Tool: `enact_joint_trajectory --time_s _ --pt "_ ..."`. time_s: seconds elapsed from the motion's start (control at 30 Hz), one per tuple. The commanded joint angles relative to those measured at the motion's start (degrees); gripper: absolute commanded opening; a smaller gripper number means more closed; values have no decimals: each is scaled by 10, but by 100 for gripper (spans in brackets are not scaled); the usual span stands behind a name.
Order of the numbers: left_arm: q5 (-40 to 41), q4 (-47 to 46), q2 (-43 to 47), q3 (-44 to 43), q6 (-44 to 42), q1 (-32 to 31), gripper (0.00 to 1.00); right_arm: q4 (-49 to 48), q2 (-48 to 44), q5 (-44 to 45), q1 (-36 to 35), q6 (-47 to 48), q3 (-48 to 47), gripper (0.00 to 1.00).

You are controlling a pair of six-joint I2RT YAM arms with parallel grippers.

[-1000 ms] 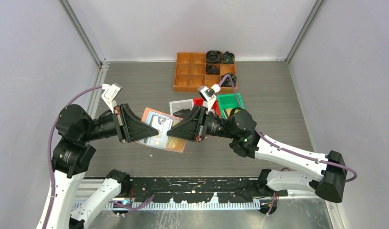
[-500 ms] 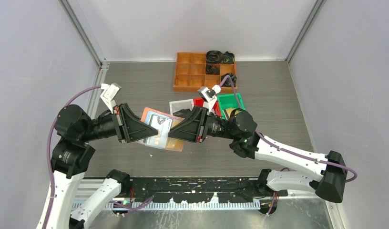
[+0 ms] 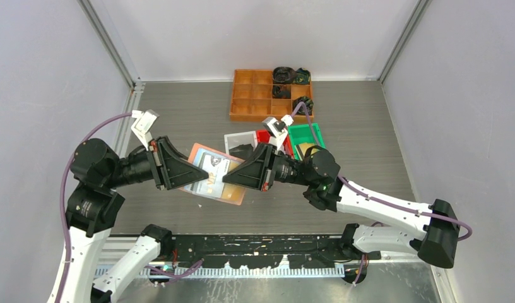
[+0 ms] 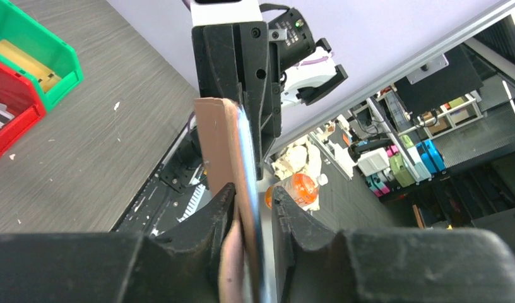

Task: Take the credit cards out of the card holder
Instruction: Remove the credit card from the card holder.

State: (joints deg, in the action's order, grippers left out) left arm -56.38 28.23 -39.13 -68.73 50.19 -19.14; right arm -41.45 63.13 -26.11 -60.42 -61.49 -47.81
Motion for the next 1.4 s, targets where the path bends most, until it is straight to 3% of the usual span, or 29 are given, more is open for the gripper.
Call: enact_joint_trajectory --time_s 0.0,0.1,0.4,0.7,0.87,0.93,1.0,1.17,1.37 --pt "2 -52 -7 -30 20 -2 29 -76 -21 2 -3 -4 11 1" --pt "-6 -55 -19 -38 20 -2 28 -97 -18 4 -2 -12 14 1" --pt "26 -29 -10 -40 3 -2 1 -93 -33 20 -3 -1 30 1" --pt "39 -21 -8 -50 2 -1 0 -76 -35 27 -6 5 36 1" --pt "46 -13 -8 -47 -5 -1 0 -77 -22 28 -10 -6 11 38" --pt "49 -12 -7 -46 -5 -1 0 -77 -14 27 -12 -8 3 47" --pt "49 -12 -7 -47 -5 -2 0 -74 -7 27 -11 -7 -3 49" --pt "48 -11 -7 -46 -6 -1 0 -65 3 29 -13 -8 -18 36" --pt "51 -3 -6 -51 -16 -1 0 -37 -15 32 -12 9 -13 14"
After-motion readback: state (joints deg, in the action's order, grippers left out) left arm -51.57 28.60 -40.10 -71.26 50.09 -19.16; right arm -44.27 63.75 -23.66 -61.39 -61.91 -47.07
